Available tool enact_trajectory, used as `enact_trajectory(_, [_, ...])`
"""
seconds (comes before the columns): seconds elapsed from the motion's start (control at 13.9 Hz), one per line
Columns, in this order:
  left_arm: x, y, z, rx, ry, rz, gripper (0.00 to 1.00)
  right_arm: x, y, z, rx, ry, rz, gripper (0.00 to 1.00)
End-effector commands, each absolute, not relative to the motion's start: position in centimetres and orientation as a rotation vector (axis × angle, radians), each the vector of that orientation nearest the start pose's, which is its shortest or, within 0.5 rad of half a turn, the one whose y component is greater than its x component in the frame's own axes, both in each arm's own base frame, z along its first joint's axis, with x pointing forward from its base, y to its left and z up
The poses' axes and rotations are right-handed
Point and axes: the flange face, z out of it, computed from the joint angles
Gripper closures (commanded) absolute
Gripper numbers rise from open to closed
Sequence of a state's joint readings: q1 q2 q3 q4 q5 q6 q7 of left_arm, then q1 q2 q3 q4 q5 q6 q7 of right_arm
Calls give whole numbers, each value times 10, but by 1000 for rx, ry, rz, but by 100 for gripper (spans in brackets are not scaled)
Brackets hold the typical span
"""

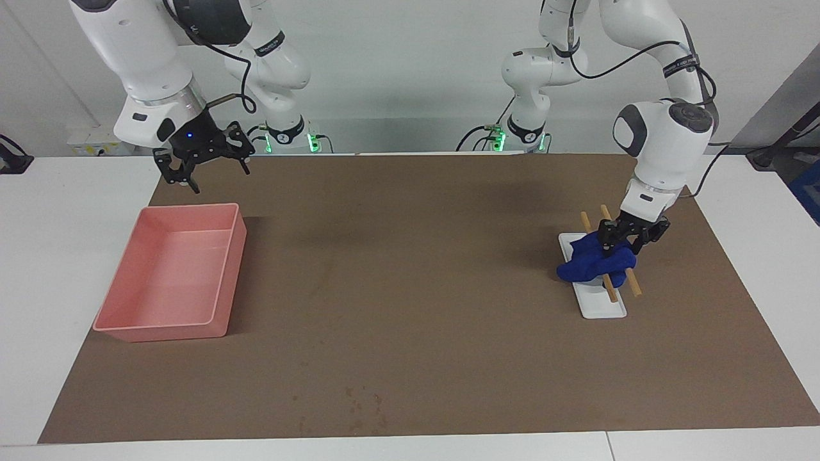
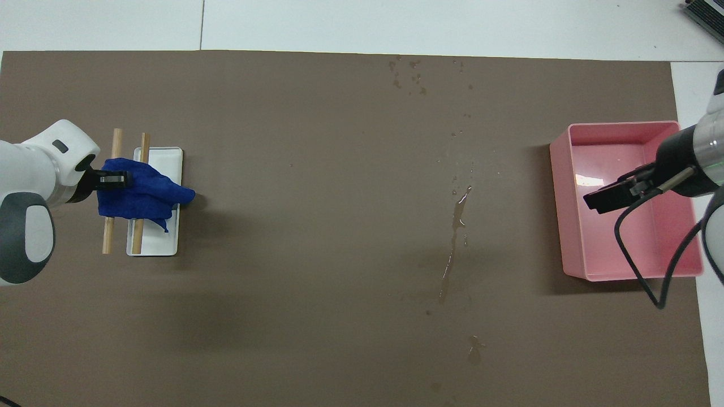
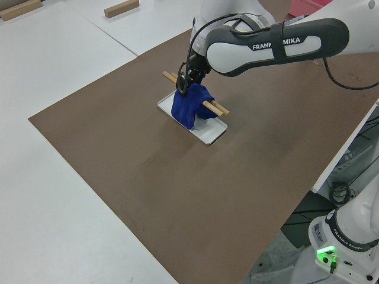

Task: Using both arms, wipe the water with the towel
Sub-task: 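Grasp the blue cloth on the white tray with the left gripper, then lift the cloth with the left gripper while the right gripper reaches toward it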

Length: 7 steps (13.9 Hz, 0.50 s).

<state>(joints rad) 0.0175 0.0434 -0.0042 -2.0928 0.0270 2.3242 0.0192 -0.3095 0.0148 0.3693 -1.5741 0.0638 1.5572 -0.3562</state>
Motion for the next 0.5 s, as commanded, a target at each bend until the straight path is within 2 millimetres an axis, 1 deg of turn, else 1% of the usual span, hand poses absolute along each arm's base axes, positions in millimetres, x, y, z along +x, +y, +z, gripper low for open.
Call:
enact_trajectory(0.0, [564, 10, 424, -3081, 24, -310, 79, 552, 41, 616, -3008, -411, 27, 0])
enact_trajectory(0.14, [565, 10, 425, -3081, 24, -308, 100, 553, 57, 616, -3030, -224, 11, 0])
enact_trajectory(0.22, [567, 11, 427, -3081, 19, -308, 100, 554, 65, 613, -3036, -98, -1, 0])
enact_trajectory(0.29, [569, 12, 429, -3081, 16, -303, 100, 556, 83, 614, -3023, -25, -49, 0])
enact_trajectory(0.36, [571, 13, 435, -3081, 15, -300, 100, 558, 96, 614, -2997, 40, -87, 0])
enact_trajectory(0.43, [575, 14, 444, -3080, 8, -296, 100, 559, 103, 612, -2974, 116, -95, 0])
